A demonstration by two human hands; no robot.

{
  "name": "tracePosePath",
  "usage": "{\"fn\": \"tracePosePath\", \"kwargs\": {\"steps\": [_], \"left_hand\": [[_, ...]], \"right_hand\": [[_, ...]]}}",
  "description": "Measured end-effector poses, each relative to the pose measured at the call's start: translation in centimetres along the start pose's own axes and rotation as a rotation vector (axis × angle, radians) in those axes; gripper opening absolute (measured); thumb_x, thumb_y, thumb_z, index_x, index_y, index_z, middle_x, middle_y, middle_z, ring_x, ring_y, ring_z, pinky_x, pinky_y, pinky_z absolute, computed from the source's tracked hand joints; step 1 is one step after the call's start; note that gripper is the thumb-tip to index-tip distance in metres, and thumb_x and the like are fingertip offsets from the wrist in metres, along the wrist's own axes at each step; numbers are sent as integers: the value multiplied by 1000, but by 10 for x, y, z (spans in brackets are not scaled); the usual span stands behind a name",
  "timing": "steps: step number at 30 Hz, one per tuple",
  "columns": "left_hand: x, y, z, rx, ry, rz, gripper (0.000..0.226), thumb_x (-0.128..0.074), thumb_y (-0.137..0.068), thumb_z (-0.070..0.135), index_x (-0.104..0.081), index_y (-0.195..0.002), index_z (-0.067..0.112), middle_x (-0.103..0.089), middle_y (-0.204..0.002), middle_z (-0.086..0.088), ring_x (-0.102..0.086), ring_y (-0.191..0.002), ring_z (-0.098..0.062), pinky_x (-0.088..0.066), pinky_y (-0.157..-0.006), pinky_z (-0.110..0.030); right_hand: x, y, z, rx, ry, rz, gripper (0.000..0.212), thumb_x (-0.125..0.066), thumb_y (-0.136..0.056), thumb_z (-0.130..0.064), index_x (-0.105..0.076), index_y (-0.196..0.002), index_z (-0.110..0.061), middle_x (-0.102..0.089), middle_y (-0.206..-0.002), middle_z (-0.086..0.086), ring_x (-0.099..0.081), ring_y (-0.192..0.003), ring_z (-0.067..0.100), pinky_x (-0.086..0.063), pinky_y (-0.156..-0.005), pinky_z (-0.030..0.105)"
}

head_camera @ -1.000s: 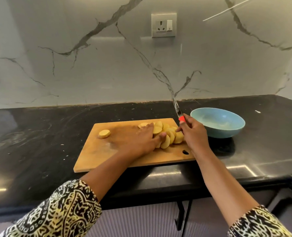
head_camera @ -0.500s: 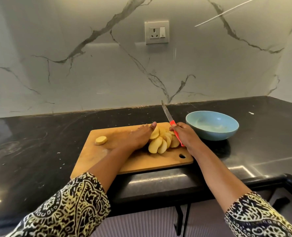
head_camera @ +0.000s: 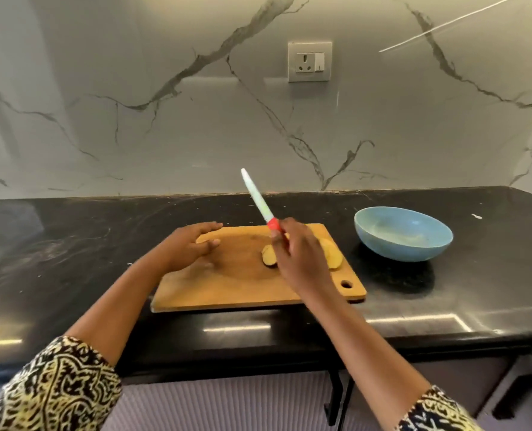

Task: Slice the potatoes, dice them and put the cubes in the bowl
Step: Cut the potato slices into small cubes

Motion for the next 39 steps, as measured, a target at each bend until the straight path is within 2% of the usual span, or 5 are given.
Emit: {"fn": "tracePosePath", "kwargs": {"steps": [4, 7, 17, 27, 39], "left_hand": [[7, 8, -45, 140, -66, -77, 57, -59, -90, 41, -37, -142, 31, -43, -145, -2, -43, -129, -21, -33, -107, -38], [9, 4, -45, 89, -76, -64, 46, -62, -90, 33, -49, -133, 30, -48, -140, 1, -44, -126, -16, -33, -105, -33], [13, 11, -14, -60, -14, 246, 41, -78, -71, 45, -71, -107, 25, -65, -96, 13, -57, -83, 0, -43, -71, -13], [8, 11, -21, -49, 122, 117, 42, -77, -71, 43, -70, -108, 26, -67, -100, 12, -59, -91, 0, -45, -75, -13], [11, 10, -19, -61, 57, 197, 41, -75, -73, 43, -71, -110, 23, -67, -99, 10, -55, -83, 7, -44, -72, -9]], "right_hand": [[-46, -7, -16, -74, -66, -123, 19, -42, -102, -33, -51, -92, -19, -54, -71, -6, -48, -58, 5, -35, -48, 13], [-69, -9, -7, -239, -215, -220, 21, -43, -101, -35, -56, -99, -18, -62, -77, 1, -59, -63, 13, -50, -55, 29], [-82, 0, -1, -183, -53, -317, 21, -47, -99, -29, -62, -102, -15, -59, -87, -3, -55, -78, 13, -44, -66, 28], [-76, 5, -17, -12, 188, -358, 40, -46, -100, -26, -47, -139, -18, -68, -104, 1, -53, -76, 7, -39, -61, 15], [-67, 9, -22, -42, 274, -369, 43, -50, -98, -30, -46, -140, -30, -69, -108, -10, -57, -77, 5, -50, -74, 20]]}}
Point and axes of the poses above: each hand's wrist, its own y-axis away from the middle knuckle, its own x-axis out of the back of the hand, z = x × y, the point moved 10 cm from there along -y, towards the middle knuckle
